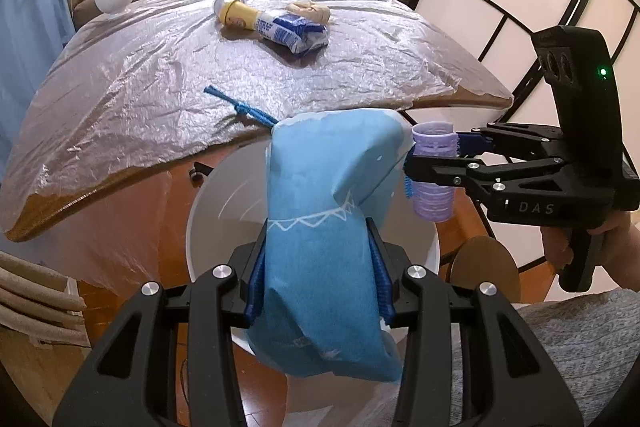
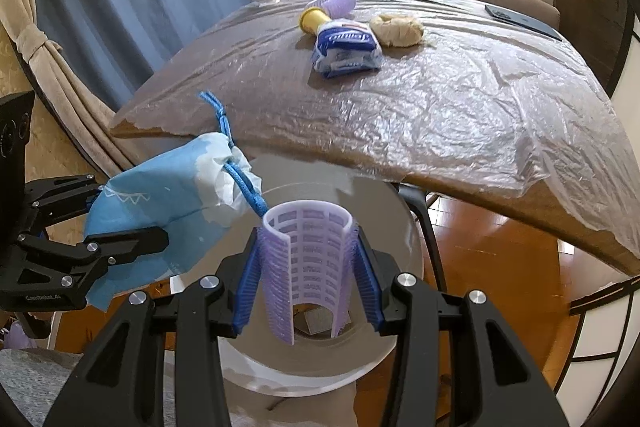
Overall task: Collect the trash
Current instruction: 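Carry the blue mask with the left tool while the right tool carries the purple roller to the bin, then lower the mask into the bin and open the left tool while the right tool releases the roller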
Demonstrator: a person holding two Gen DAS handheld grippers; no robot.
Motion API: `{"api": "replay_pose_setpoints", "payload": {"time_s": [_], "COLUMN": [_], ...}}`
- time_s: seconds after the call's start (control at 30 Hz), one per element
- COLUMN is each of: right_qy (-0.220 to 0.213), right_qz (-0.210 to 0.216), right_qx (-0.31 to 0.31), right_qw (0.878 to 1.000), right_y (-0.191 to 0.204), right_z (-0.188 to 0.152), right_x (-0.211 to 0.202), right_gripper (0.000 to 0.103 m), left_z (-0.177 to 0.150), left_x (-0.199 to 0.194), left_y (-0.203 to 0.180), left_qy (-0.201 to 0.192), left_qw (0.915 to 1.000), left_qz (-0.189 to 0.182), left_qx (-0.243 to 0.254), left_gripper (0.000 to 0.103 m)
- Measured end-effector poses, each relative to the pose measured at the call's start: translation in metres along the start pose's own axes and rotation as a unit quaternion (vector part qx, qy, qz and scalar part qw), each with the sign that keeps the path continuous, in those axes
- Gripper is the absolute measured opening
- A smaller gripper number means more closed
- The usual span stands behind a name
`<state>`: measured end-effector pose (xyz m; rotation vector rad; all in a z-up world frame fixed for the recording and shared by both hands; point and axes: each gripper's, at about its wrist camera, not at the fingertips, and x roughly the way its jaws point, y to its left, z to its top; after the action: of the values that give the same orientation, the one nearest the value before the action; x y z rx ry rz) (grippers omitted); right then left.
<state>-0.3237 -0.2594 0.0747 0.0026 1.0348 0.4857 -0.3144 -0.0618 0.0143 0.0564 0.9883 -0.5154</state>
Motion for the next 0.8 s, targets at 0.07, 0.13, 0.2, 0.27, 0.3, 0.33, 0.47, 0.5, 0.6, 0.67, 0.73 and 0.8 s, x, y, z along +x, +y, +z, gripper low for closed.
{"api": "replay_pose_setpoints", "payload": {"time_s": [0.07,0.13,0.2,0.27,0.3,0.33,0.47,0.5,0.6,0.67,0.73,0.8], "right_qy": [0.002,0.005,0.008,0.011,0.013,0.015,0.020,0.021,0.023,0.024,0.023,0.023], "right_qz": [0.002,0.001,0.003,0.004,0.004,0.004,0.004,0.003,0.000,-0.002,-0.005,-0.011], "right_qx": [0.000,-0.001,-0.001,0.000,0.002,0.003,0.006,0.005,0.006,0.007,0.006,0.002], "right_qw": [1.000,1.000,1.000,1.000,1.000,1.000,1.000,1.000,1.000,1.000,1.000,1.000], "right_y": [0.000,0.001,0.001,0.000,0.000,-0.001,-0.001,-0.001,-0.001,-0.002,-0.003,-0.002], "right_z": [-0.002,-0.003,-0.004,-0.006,-0.007,-0.008,-0.008,-0.008,-0.008,-0.008,-0.008,-0.007], "right_x": [0.001,0.003,0.004,0.006,0.007,0.009,0.013,0.013,0.017,0.018,0.020,0.022], "right_gripper": [0.043,0.043,0.043,0.043,0.043,0.043,0.043,0.043,0.043,0.043,0.043,0.043], "left_z": [-0.004,-0.006,-0.009,-0.010,-0.012,-0.012,-0.015,-0.016,-0.017,-0.016,-0.014,-0.013], "left_x": [0.001,0.003,0.004,0.005,0.007,0.008,0.017,0.019,0.024,0.027,0.032,0.035], "left_y": [-0.002,-0.002,-0.002,-0.002,-0.002,-0.002,0.002,0.003,0.005,0.006,0.008,0.010], "left_qy": [0.004,0.008,0.014,0.017,0.020,0.023,0.033,0.036,0.041,0.044,0.047,0.050], "left_qw": [1.0000,1.0000,0.9999,0.9998,0.9998,0.9997,0.9994,0.9992,0.9990,0.9988,0.9984,0.9981], "left_qz": [-0.003,-0.003,-0.007,-0.006,-0.004,-0.002,0.006,0.008,0.014,0.019,0.026,0.030], "left_qx": [0.000,-0.001,-0.004,-0.003,-0.003,-0.003,-0.010,-0.011,-0.012,-0.013,-0.018,-0.023], "left_gripper": [0.042,0.041,0.040,0.040,0.040,0.040,0.040,0.040,0.040,0.040,0.040,0.040]}}
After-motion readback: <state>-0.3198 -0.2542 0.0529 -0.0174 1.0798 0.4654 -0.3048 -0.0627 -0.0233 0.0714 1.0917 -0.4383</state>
